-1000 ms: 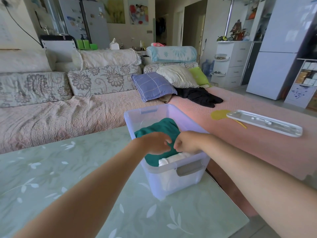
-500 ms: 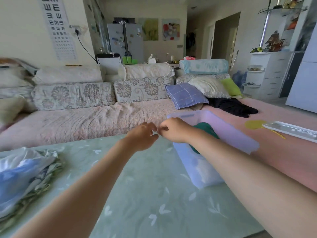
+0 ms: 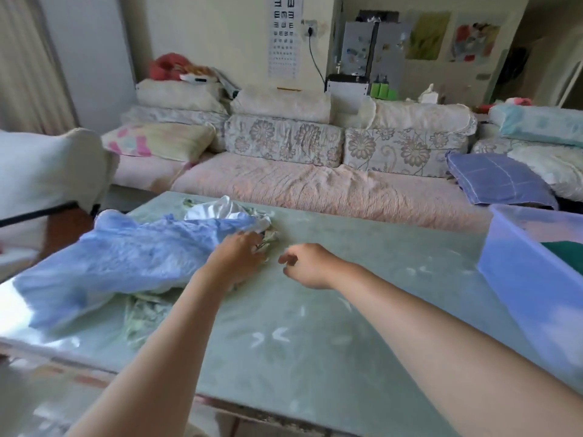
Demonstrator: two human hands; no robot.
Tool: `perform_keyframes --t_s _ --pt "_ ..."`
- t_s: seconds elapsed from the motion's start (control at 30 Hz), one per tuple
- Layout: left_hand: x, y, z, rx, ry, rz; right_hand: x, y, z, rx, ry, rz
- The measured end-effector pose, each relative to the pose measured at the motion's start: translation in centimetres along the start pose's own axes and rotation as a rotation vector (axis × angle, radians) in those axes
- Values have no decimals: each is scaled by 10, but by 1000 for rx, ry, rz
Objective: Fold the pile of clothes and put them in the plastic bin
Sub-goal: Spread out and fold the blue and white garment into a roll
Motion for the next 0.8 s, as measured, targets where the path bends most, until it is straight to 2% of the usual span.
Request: perform_keyframes --t_s 0.1,0.23,0.4,0.47,0.57,0.7,0.8 --pt "-10 10 78 -117 -83 -109 47 -32 43 -84 49 19" --pt "-13 11 149 -215 -148 -18 90 -72 88 -158 84 12" --pt "1 21 185 -237 -269 39 133 -113 118 -180 267 43" --pt "-1 21 194 -269 -233 2 146 -127 120 -167 335 37" --pt "-17 18 198 -296 -118 -154 145 -137 126 -225 275 -129" --pt "-31 15 185 -217 7 -307 118 -131 123 -214 -30 -289" --pt "-38 7 159 -99 59 -305 79 -117 113 -283 -91 -476"
Point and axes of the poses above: each hand's wrist, its own y-axis away from the middle knuckle, its own x-axis out of the palm, z = x × y, the point moved 7 cm from there along -y, towards the middle knuckle, and after that the axes turned 7 degrees about -z, right-handed, at the moved point
